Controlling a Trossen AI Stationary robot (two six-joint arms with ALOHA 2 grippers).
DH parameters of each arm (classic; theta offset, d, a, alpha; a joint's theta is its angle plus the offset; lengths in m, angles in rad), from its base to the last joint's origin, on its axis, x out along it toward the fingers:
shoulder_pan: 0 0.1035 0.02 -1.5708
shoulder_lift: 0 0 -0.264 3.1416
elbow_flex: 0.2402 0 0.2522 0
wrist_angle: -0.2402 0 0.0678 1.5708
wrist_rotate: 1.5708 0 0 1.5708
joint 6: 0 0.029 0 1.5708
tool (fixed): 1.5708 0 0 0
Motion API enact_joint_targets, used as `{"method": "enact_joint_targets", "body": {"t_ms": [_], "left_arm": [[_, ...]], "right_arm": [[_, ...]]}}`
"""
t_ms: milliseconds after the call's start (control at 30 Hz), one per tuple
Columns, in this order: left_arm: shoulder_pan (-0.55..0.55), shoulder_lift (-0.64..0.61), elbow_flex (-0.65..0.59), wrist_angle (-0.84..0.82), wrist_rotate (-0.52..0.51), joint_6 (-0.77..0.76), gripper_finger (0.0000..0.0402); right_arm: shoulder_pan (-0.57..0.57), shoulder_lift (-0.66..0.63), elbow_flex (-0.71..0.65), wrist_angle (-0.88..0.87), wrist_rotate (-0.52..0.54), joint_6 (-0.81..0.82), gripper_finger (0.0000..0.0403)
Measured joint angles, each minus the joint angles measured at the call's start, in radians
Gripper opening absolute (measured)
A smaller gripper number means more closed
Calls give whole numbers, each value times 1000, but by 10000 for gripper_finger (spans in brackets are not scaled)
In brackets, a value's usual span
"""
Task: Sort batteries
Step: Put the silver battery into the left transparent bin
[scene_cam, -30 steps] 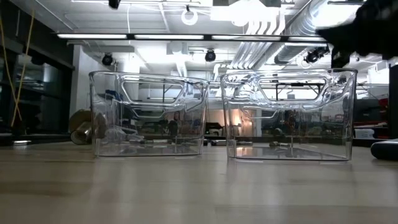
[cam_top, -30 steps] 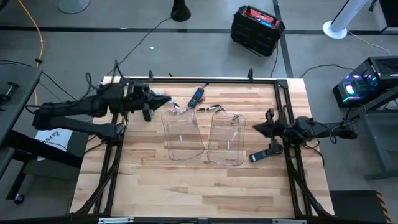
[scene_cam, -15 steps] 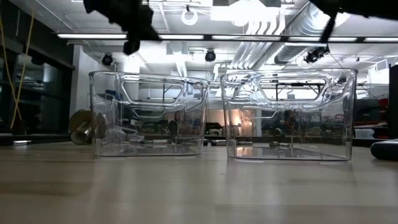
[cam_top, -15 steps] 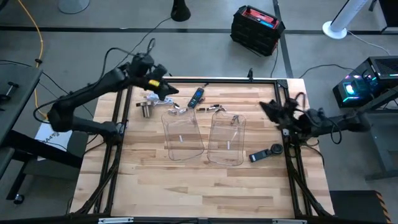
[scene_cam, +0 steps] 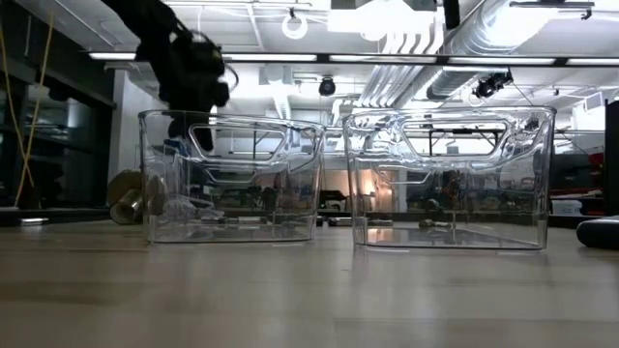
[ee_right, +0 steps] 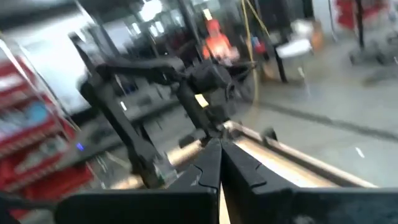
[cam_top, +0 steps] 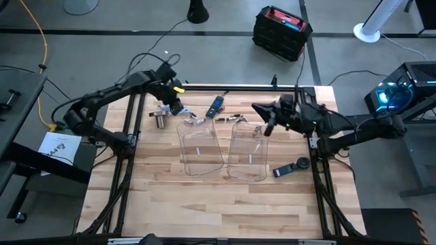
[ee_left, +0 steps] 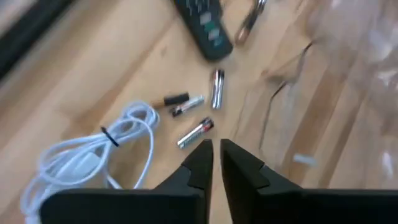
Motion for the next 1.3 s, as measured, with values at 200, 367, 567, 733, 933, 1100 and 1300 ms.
{"method": "enact_joint_targets", "body": {"t_ms": [200, 367, 567, 733, 933, 1100, 1300], "left_arm": [[-22, 140, -12, -13, -11, 60, 101], [-25, 208, -6, 94, -12, 55, 143], [-29, 283, 20, 106, -17, 263, 158], [-63, 318, 20, 103, -48, 430, 158], [-99, 349, 10, 94, -45, 528, 158], [-121, 365, 14, 93, -63, 534, 157], [-124, 365, 19, 81, -81, 521, 142]], "right_arm": [[-28, 54, 170, -261, -9, 37, 49], [-34, 66, 209, -297, -9, 12, 104], [-32, 66, 209, -314, -10, 15, 125], [-32, 66, 209, -319, -20, 20, 126], [-32, 66, 209, -326, -45, 22, 126], [-32, 66, 209, -326, -47, 22, 126], [-32, 66, 209, -329, -49, 18, 126]]}}
